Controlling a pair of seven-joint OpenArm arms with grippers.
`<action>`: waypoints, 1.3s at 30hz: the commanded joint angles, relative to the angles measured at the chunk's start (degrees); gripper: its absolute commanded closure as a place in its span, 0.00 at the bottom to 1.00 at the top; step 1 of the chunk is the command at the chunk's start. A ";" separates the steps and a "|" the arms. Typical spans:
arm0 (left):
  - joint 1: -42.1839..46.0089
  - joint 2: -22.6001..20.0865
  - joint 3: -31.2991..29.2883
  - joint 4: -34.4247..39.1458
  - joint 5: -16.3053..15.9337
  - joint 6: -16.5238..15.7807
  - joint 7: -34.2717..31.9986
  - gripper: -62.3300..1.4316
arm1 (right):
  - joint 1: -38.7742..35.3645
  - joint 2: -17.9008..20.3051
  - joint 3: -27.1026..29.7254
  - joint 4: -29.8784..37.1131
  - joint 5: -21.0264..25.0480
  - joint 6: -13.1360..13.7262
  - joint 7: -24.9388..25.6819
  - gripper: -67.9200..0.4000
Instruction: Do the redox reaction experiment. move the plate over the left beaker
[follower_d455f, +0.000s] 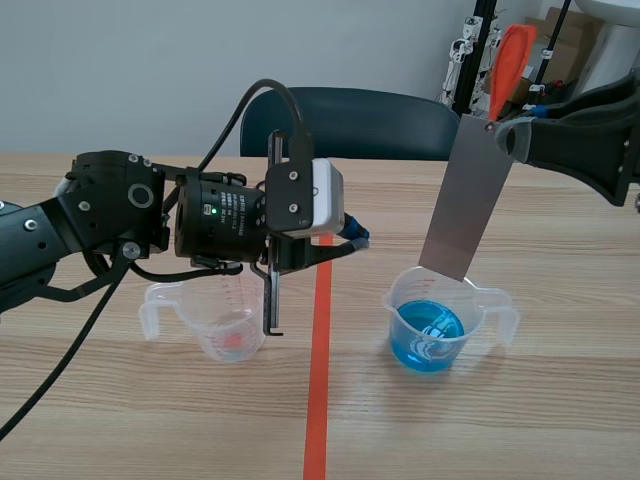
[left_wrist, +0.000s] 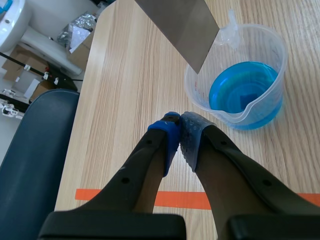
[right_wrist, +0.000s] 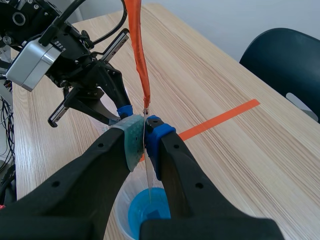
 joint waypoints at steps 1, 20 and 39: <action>-0.35 0.13 0.00 0.50 -0.79 0.35 -0.74 0.93 | 0.70 0.72 1.01 0.79 0.83 0.00 0.63 0.99; -0.28 -0.09 -0.02 0.50 -0.83 0.57 -0.72 0.93 | 0.70 0.74 1.01 0.79 0.59 0.00 0.63 0.99; 19.71 -13.88 -18.27 6.23 -12.04 2.49 -11.58 0.94 | 0.85 1.68 1.01 0.79 0.46 0.92 0.68 0.99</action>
